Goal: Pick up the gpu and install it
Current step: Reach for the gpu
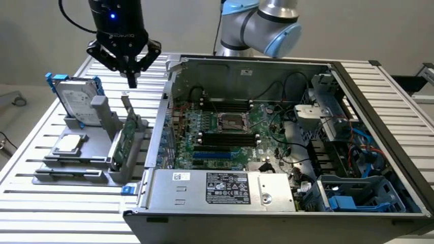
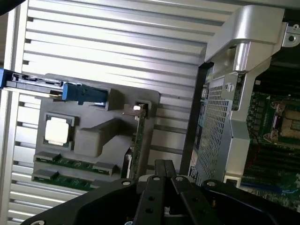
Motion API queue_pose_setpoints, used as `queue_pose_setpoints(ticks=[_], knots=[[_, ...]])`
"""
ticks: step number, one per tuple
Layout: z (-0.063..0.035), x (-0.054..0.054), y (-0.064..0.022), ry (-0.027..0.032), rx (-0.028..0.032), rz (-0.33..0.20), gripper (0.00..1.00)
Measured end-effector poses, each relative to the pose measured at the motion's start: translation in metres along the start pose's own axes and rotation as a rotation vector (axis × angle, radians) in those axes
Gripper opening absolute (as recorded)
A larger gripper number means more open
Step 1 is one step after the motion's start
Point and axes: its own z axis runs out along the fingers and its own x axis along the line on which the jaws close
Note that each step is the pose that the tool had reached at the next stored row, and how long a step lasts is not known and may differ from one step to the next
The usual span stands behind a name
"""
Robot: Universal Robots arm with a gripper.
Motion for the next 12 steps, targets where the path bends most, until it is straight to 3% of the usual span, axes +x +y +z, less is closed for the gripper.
queue_pose_setpoints(ticks=[6, 12], knots=[[0.0075, 0.024, 0.0034, 0.0002, 0.0015, 0.002, 0.11], [0.0155, 0.036, 0.0051, 0.0003, 0.0036, 0.019, 0.11]])
